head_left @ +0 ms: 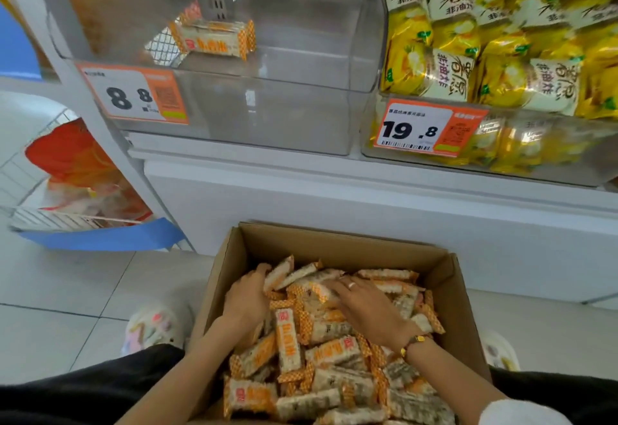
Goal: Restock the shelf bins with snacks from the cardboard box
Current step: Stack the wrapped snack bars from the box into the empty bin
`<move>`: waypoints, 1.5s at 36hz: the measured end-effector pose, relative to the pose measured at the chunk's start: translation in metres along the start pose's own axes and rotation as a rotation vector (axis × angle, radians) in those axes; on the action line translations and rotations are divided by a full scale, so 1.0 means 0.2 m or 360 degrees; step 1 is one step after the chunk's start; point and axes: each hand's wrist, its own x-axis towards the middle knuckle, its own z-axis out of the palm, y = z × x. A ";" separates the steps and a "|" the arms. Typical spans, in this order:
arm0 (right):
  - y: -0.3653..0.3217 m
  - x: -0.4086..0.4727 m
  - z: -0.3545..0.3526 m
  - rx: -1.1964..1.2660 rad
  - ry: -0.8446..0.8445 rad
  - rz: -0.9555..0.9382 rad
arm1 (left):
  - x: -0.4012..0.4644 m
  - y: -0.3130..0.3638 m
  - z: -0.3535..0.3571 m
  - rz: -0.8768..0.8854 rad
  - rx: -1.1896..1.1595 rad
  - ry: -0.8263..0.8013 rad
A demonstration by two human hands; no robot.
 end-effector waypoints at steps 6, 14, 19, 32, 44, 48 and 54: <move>-0.15 -0.06 -0.26 0.1227 0.0002 0.0607 | 0.02 0.12 -0.15 -0.0257 -0.0680 -0.0266; -0.22 -0.06 -0.49 0.2742 0.0090 0.0941 | -0.07 0.25 -0.20 -0.0319 -0.1440 -0.0627; -0.25 -0.05 -0.51 0.2805 0.0157 0.0908 | -0.09 0.31 -0.14 -0.0272 -0.1435 -0.0420; -0.26 0.04 -0.39 0.2120 0.0361 0.1032 | -0.16 0.36 -0.06 -0.0266 -0.1280 -0.0391; 0.08 -0.15 -0.21 -0.0393 -0.0607 0.0308 | -0.11 0.27 -0.17 -0.0389 -0.1439 -0.0534; 0.10 -0.11 -0.25 -0.0547 -0.0530 0.0239 | -0.09 0.27 -0.20 -0.0349 -0.1490 -0.0541; 0.08 -0.06 -0.41 0.0680 -0.0095 0.0650 | -0.06 0.25 -0.21 -0.0366 -0.1457 -0.0393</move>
